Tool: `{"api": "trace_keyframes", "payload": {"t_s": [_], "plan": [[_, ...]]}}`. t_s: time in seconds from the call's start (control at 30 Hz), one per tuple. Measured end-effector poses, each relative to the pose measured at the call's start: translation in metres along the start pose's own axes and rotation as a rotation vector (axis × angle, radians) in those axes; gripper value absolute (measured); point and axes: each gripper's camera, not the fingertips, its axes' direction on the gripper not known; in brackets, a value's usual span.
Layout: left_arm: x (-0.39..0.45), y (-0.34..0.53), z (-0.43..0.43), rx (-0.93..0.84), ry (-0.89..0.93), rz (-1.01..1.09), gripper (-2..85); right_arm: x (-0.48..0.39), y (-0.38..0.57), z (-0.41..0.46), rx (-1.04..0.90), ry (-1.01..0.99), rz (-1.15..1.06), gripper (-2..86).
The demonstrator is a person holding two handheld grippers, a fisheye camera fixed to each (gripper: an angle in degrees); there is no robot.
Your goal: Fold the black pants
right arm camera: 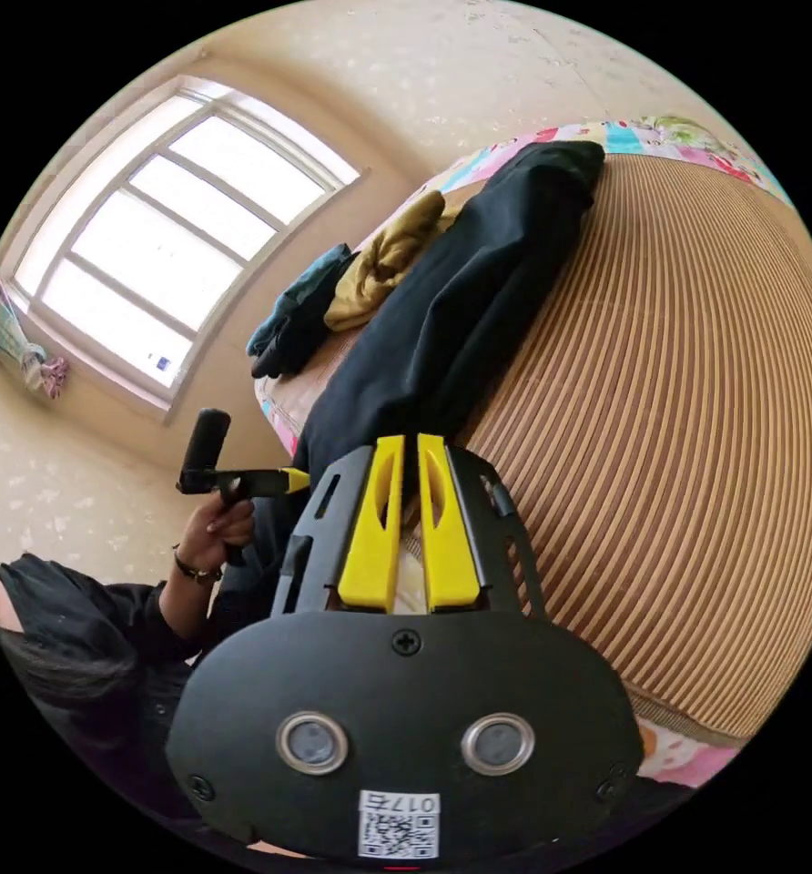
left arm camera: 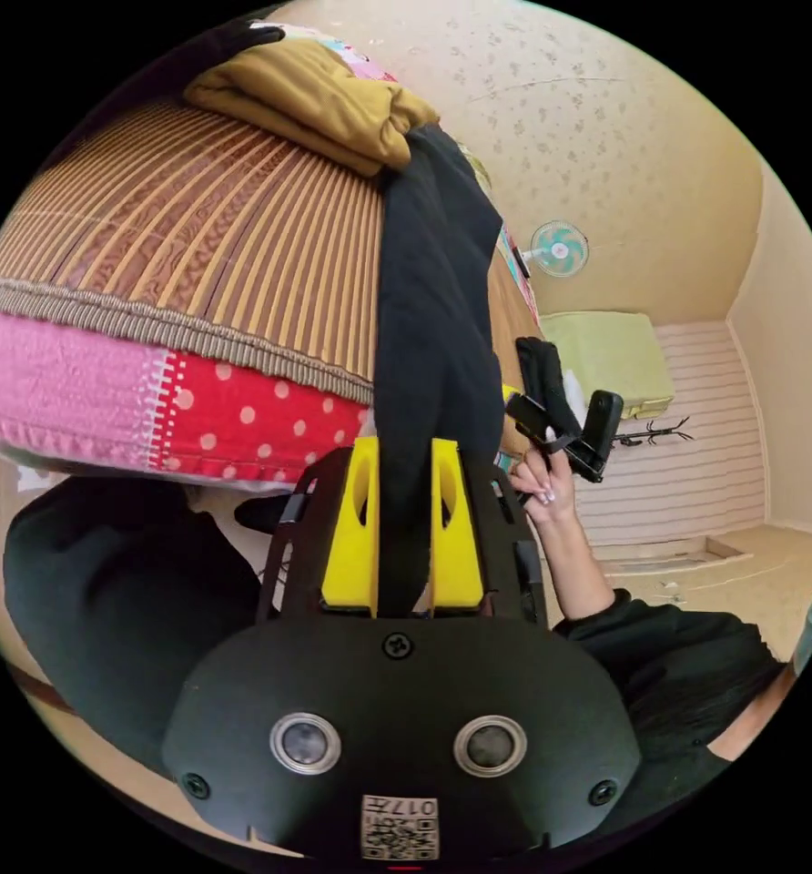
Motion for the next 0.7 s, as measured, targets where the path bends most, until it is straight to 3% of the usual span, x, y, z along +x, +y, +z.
{"api": "trace_keyframes", "payload": {"t_s": [0.13, 0.27, 0.37, 0.43, 0.57, 0.7], "plan": [[0.039, 0.029, 0.026, -0.114, 0.073, 0.132, 5.6, -0.021, 0.046, -0.038, 0.054, 0.145, -0.088, 1.2], [0.041, 0.058, 0.070, -0.399, 0.100, 0.116, 5.2, 0.023, 0.078, -0.072, 0.061, -0.017, 0.019, 2.1], [0.031, 0.071, 0.057, -0.288, -0.002, 0.053, 6.1, 0.054, 0.069, -0.086, 0.083, -0.076, 0.106, 6.4], [0.029, 0.073, 0.038, -0.161, 0.029, 0.051, 7.4, 0.064, 0.048, -0.096, 0.130, -0.120, 0.109, 10.2], [0.040, 0.073, 0.003, 0.114, 0.141, 0.191, 7.5, 0.083, -0.041, -0.103, 0.212, -0.151, 0.121, 13.0], [0.062, 0.072, -0.006, 0.187, 0.109, 0.319, 7.1, 0.116, -0.145, -0.080, 0.197, -0.175, 0.222, 12.2]]}}
